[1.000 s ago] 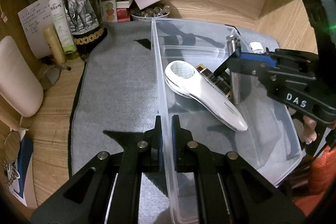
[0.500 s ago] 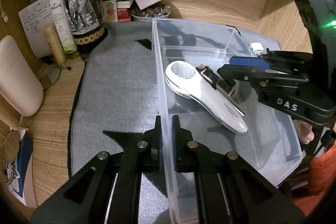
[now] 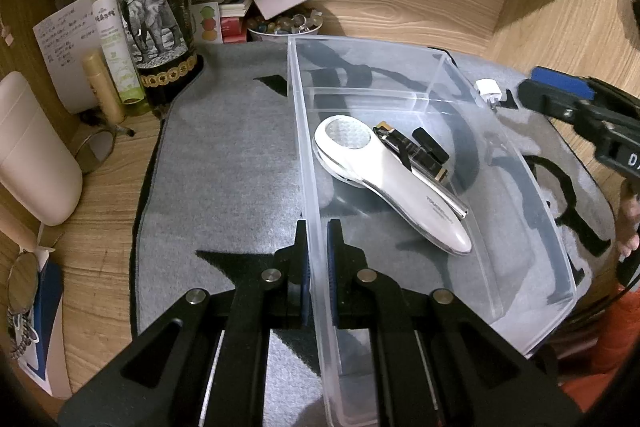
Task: Organize rigid objects
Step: 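Move the right gripper to the black round socket part and grasp it, then lower the black round part into the clear box and release it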
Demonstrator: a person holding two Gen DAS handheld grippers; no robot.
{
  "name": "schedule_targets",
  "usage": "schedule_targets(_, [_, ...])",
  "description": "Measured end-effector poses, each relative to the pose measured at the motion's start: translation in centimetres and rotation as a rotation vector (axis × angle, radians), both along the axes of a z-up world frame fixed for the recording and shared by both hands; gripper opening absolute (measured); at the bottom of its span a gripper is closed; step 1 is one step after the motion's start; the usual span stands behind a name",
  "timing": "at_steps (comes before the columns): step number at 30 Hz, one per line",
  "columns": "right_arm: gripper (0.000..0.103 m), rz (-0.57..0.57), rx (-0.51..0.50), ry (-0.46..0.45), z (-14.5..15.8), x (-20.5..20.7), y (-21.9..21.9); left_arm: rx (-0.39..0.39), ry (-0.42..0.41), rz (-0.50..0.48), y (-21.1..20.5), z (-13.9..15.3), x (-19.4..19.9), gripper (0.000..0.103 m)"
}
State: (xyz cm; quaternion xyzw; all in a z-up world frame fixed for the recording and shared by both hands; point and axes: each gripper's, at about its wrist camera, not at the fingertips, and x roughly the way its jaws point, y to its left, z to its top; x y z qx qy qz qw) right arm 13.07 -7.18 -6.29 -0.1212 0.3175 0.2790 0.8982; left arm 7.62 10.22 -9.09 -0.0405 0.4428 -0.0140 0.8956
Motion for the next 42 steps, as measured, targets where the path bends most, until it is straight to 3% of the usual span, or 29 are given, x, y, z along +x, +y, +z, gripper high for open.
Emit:
schedule_targets(5, [0.058, -0.083, 0.01, -0.009, 0.1, -0.2, -3.1, 0.001, 0.0, 0.0, 0.0, 0.0, 0.0, 0.007])
schedule_targets(9, [0.058, -0.13, 0.011, 0.016, -0.6, -0.4, -5.0, 0.004, 0.001, 0.0, 0.0, 0.0, 0.0, 0.007])
schedule_targets(15, [0.058, -0.179, -0.018, 0.101, -3.9, -1.1, -7.0, 0.009, 0.002, 0.0, -0.1, 0.0, 0.0, 0.007])
schedule_targets(25, [0.058, -0.184, 0.025, 0.25, -8.3, -2.1, -7.4, 0.011, 0.002, -0.003, -0.1, 0.0, 0.0, 0.007])
schedule_targets(27, [0.055, -0.178, 0.027, 0.269, -8.8, -2.3, -7.4, 0.01, 0.002, -0.002, -0.1, 0.0, 0.0, 0.007])
schedule_targets(32, [0.031, -0.172, 0.028, 0.278, -9.3, -2.6, -7.6, 0.01, 0.001, -0.001, -0.1, 0.0, 0.0, 0.007])
schedule_targets(42, [0.031, -0.168, 0.043, 0.214, -7.4, -3.0, -7.3, 0.008, 0.002, -0.001, -0.1, 0.0, 0.0, 0.007])
